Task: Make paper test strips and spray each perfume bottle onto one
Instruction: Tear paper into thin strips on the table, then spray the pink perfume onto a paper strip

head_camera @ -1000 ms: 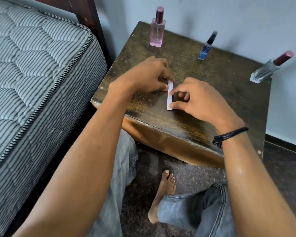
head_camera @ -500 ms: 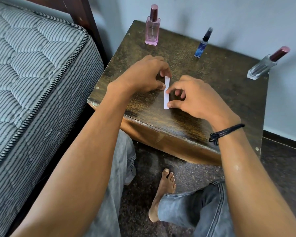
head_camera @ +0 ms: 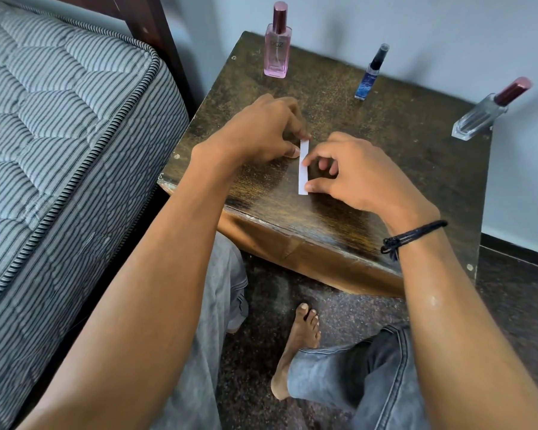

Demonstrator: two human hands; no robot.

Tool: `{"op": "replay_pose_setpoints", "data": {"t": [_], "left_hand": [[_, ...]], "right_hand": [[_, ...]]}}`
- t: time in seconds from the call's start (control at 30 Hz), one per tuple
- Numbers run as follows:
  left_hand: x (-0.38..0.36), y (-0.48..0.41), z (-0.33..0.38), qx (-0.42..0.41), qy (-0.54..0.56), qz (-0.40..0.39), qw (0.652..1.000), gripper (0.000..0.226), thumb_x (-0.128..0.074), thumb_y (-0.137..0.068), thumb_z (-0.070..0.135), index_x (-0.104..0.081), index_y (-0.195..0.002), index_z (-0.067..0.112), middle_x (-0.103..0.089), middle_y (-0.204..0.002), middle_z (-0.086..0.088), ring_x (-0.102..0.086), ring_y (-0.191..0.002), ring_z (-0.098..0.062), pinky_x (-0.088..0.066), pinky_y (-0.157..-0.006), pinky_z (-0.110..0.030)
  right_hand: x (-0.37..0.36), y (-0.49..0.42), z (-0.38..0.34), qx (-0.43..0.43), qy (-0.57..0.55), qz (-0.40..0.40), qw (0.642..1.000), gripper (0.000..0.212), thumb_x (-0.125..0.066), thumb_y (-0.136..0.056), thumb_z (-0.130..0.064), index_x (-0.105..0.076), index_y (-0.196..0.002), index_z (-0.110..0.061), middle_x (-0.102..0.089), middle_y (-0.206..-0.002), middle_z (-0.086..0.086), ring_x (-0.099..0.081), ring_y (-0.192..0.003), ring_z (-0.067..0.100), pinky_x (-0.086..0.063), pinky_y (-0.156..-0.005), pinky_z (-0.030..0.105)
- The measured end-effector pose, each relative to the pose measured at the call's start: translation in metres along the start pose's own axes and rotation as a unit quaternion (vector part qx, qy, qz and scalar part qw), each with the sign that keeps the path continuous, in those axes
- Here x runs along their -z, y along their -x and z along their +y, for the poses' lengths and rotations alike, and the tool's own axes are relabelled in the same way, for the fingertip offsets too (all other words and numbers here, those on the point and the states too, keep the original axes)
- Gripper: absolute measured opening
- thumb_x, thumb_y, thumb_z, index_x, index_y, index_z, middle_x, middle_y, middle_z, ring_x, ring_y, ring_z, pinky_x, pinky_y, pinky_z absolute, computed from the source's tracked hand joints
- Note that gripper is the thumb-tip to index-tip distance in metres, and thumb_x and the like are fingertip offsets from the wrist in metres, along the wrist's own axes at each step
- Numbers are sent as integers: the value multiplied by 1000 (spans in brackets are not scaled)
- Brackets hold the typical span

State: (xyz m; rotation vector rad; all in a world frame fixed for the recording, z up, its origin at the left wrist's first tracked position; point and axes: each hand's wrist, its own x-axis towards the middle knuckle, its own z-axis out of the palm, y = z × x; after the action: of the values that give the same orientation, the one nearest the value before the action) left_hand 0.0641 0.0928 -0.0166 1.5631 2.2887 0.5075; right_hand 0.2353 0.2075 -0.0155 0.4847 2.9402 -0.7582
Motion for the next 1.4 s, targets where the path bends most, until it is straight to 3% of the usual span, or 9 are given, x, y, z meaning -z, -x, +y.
{"op": "replay_pose_setpoints", "data": {"t": [0.1,0.17,0.37,0.5,0.97,1.1,1.23,1.3,1.4], "left_hand": [[-1,-1,-3,16,0,-13,1000,17,-76,-85,35,-78,-100,26,-50,-111,20,-34,-111,-14,-38,-106,-48],[0,-1,-3,29,-7,-23,999,23,-74,-86,38,-78,-104,23,-49,-113,21,-31,-111,-14,-38,-106,-51],[4,2,4,-9,-48,-22,999,24,-69,-91,40,-76,-112,31,-54,-128,17,-35,-118,-18,-30,-94,-37],[4,3,4,-31,-62,-23,997,29,-66,-93,39,-74,-119,29,-57,-128,16,-37,-120,-21,-26,-90,-35],[4,3,-4,-39,-14,-12,999,31,-70,-91,38,-73,-120,30,-64,-124,12,-42,-119,-23,-39,-104,-51],[11,4,-8,-28,46,24,998,26,-71,-89,32,-76,-114,27,-71,-117,6,-58,-114,-20,-41,-106,-36],[19,7,-8,32,107,104,988,18,-73,-89,18,-79,-106,18,-71,-100,5,-63,-82,-3,-36,-74,1],[18,7,-8,70,128,136,980,16,-73,-88,18,-79,-103,21,-69,-93,7,-60,-74,0,-37,-70,1],[17,7,-6,98,123,166,974,15,-73,-87,22,-79,-100,25,-66,-88,11,-56,-77,1,-43,-79,-12]], "right_hand": [[0,0,0,0,-1,-1,1000,34,-84,-82,-37,-71,-114,-34,-55,-99,-9,-58,-87,17,-53,-78,45],[0,0,0,0,0,0,1000,34,-84,-82,-37,-71,-114,-34,-55,-99,-8,-58,-87,17,-54,-78,44],[0,-1,1,1,-8,1,1000,34,-85,-81,-38,-70,-111,-35,-55,-97,-10,-58,-85,17,-53,-78,44],[0,0,1,3,-6,0,1000,33,-84,-81,-39,-70,-111,-36,-54,-96,-10,-58,-85,17,-54,-78,45],[7,4,-1,9,-17,13,1000,26,-79,-88,-36,-71,-113,-34,-61,-96,-13,-61,-83,10,-55,-79,42],[11,6,-3,-3,-41,23,999,21,-76,-91,-34,-71,-112,-33,-67,-92,-18,-64,-79,2,-57,-79,38],[12,7,-2,-8,-52,22,998,18,-77,-92,-32,-73,-109,-31,-69,-89,-19,-66,-79,1,-59,-80,39],[11,6,-1,-9,-53,25,998,15,-76,-92,-32,-73,-107,-31,-69,-89,-19,-67,-80,2,-60,-80,39],[9,5,0,-4,-52,33,998,13,-75,-93,-31,-74,-106,-31,-69,-89,-18,-68,-81,3,-60,-79,39]]}}
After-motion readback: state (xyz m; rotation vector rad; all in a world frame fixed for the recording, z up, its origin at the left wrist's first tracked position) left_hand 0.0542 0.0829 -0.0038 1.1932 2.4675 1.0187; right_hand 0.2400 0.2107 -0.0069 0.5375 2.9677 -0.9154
